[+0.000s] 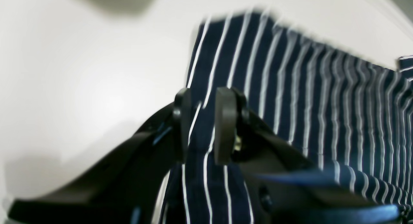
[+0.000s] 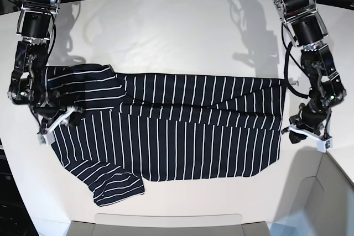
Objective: Fold the T-shirt properly
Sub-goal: 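Lower the folded collar edge onto the shirt body and release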
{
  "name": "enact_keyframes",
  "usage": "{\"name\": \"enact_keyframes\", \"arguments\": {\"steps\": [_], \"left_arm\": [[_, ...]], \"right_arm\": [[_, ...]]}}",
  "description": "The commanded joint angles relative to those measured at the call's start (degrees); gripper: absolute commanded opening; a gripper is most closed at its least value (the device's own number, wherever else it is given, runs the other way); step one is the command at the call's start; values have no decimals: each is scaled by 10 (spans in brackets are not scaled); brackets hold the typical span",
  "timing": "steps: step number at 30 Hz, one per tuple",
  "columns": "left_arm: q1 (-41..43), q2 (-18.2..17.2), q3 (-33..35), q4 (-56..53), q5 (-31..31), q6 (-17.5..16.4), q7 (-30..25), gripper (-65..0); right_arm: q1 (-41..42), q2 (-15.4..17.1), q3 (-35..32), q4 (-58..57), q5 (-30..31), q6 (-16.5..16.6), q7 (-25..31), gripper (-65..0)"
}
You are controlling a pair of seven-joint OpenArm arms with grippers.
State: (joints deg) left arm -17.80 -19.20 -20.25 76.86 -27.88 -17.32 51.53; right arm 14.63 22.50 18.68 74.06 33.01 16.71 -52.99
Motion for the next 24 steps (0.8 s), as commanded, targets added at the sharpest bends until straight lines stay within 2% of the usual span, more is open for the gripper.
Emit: {"name": "enact_keyframes", "arguments": {"steps": [1,7,12,15,17,19,21,24], "left_arm": [[-4,-9,-3,25,-1,0,-6,-528],[52,0,-3,87,-1,0,-8,-528],[83,9,1,97,-1,0,-12,-529],[88,29,3,96,0,0,-12,-574],[88,42,3,92,1,0,-12,-647],[87,48,16,85,2,0,-12,-650],[86,44,57,81,2,0,-12,-650],[86,31,119,81,2,0,-12,-650]], "right_arm": [[17,16,19,19,0,-1,12,-436],[-9,34,69,77,1,-1,11,-434],[-18,52,88,77,1,-1,11,-434],[-40,52,83,83,0,0,10,-439],[-45,51,60,77,-2,0,10,-478],[-48,47,26,71,-2,0,10,-549],[-49,38,-10,56,-3,0,12,-640],[-36,18,-32,28,-34,-1,14,-650]]}}
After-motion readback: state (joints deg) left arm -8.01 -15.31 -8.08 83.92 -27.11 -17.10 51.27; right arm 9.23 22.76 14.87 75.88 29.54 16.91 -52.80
